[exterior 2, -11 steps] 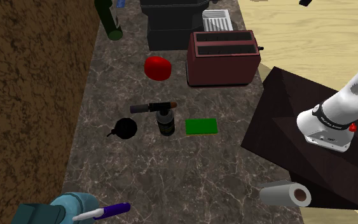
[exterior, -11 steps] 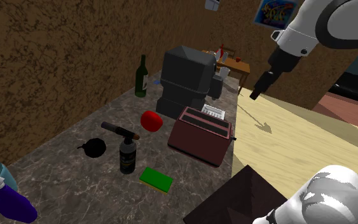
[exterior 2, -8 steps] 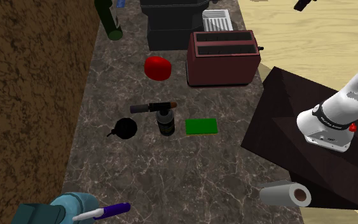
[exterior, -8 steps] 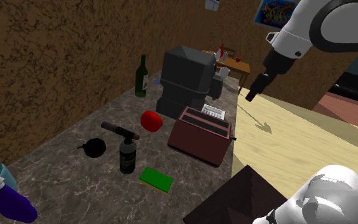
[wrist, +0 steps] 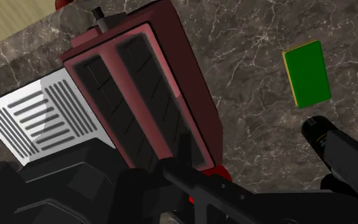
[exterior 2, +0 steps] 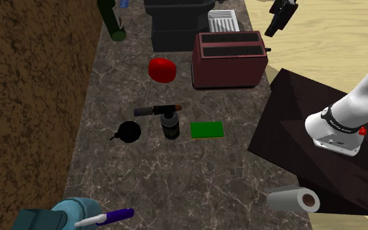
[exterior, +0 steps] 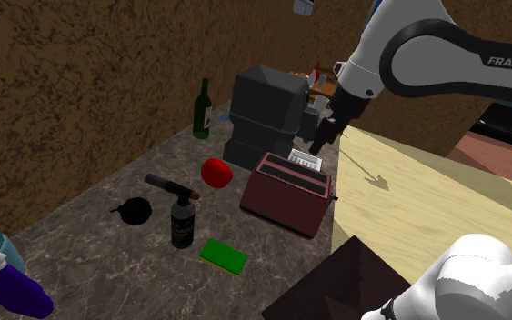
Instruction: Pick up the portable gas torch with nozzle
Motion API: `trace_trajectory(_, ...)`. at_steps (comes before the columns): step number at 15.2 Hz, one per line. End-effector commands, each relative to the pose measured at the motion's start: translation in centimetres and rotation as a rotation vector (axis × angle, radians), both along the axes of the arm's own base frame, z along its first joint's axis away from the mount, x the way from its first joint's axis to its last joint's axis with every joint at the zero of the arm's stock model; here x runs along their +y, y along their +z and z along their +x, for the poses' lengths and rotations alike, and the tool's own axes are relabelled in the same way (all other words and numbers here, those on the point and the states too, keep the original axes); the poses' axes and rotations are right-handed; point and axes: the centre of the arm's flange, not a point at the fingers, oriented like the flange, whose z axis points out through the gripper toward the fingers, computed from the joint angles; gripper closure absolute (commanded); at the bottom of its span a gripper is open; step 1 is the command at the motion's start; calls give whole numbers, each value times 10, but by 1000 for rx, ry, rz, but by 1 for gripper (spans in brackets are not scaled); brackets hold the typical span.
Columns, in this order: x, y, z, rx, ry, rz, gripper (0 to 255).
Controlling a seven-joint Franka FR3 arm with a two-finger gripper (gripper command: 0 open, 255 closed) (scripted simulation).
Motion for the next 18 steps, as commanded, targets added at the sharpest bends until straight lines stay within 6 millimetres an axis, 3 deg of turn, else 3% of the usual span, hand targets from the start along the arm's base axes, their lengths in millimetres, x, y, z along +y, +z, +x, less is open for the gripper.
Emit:
trace_trajectory(1,18,-12,14,2,13,7,0)
trace_trajectory(18,178,-119,120,21,123,52,0)
